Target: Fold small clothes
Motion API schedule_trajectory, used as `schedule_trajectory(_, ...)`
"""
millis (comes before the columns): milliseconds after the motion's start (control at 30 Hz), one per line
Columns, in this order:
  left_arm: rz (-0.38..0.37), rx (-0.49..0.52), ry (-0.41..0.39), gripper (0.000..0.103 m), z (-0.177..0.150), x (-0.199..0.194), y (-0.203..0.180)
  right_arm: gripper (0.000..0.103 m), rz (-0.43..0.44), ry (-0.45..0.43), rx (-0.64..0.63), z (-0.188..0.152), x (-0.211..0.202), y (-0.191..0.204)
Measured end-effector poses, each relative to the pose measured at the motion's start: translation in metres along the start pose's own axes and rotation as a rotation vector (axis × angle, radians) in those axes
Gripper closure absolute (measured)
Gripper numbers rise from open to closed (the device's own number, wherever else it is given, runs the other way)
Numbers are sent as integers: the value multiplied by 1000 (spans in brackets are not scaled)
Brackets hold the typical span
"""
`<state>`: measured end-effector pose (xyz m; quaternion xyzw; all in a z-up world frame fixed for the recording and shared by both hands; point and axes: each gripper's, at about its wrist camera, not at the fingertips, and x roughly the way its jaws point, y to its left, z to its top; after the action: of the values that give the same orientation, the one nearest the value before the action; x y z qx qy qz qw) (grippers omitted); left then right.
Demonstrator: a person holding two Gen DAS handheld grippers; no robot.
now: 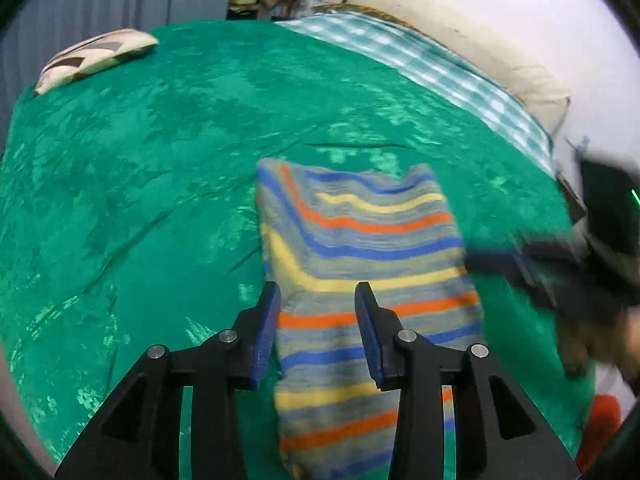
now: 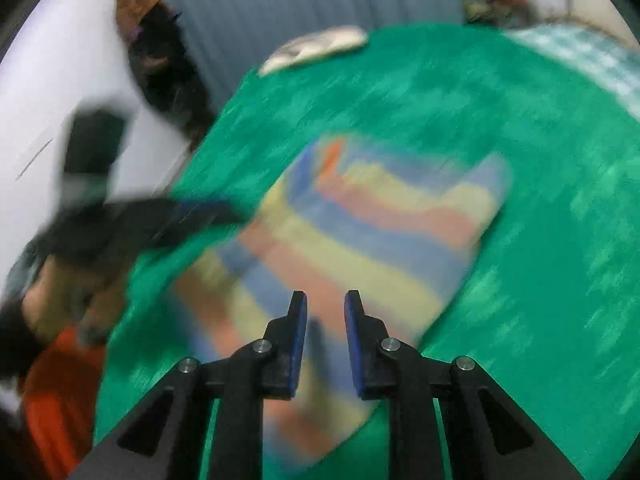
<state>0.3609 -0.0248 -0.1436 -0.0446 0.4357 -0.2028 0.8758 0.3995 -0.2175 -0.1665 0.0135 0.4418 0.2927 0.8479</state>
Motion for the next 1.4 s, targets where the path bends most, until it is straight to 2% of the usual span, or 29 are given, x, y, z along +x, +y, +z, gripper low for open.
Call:
schedule_trajectory(67,-1,6,16,61,-12,3,-2,83,-50,-13,36,27,12,-24)
schedule_trajectory(133,45,31,69,59,-23,22,2,83,-103,25,90,42,39,-53)
schedule_trajectory(167,94,61,111,56,-35,33,2,83,-110,72,123,42,57,-65)
schedule_trajectory(200,104,69,123,53,-42,36,3,84,-98,134,163,37,76,-75)
schedule_trajectory(233,100,63,110,52,-47,34,5,85,-98,124,180,34,81,-79)
schedule_trajectory(300,112,32,98,49,-49,24,7,83,-120,87,171,35,70,-71)
schedule_trajectory(433,101,-9,53,45,-52,-4,3,83,-147,3,67,30,18,-33)
schedule_trajectory(533,136,14,67,42,-61,-5,-6,83,-92,-9,20,0,-18,4)
schedule_trajectory(600,202,0,121,39,-72,8,-1,83,-32,22,37,-31,-20,23)
schedule_trajectory(633,210,-23,135,37,-77,12,6,83,-19,58,47,-45,-12,28)
schedule_trajectory(667,211,-38,134,35,-79,9,9,83,-18,114,53,-63,-1,33)
schedule_trajectory(700,220,-52,138,33,-80,4,10,82,-52,167,60,-82,11,35)
schedule_trajectory(733,237,-71,134,31,-82,-7,10,82,-87,153,75,-94,10,37)
schedule_trajectory(767,248,-79,122,25,-84,-17,8,80,-105,112,103,-98,0,40)
schedule_trajectory(800,261,-82,106,17,-86,-27,6,66,-124,98,140,-101,-10,43)
schedule_trajectory(833,275,-79,88,14,-88,-36,4,41,-143,89,178,-104,-22,46)
schedule_trajectory(900,301,-67,63,12,-91,-49,-1,28,-158,15,234,-111,-49,55)
schedule_trajectory(933,309,-61,60,12,-93,-53,-4,28,-166,-16,237,-114,-61,61)
schedule_trajectory(1067,329,-57,48,12,-95,-67,-10,28,-188,-19,210,-126,-82,86)
schedule_trajectory(1300,353,-20,13,12,-96,-90,-19,28,-186,0,226,-147,-90,108)
schedule_trajectory(1400,345,-5,22,11,-99,-90,-17,28,-181,14,221,-155,-86,112)
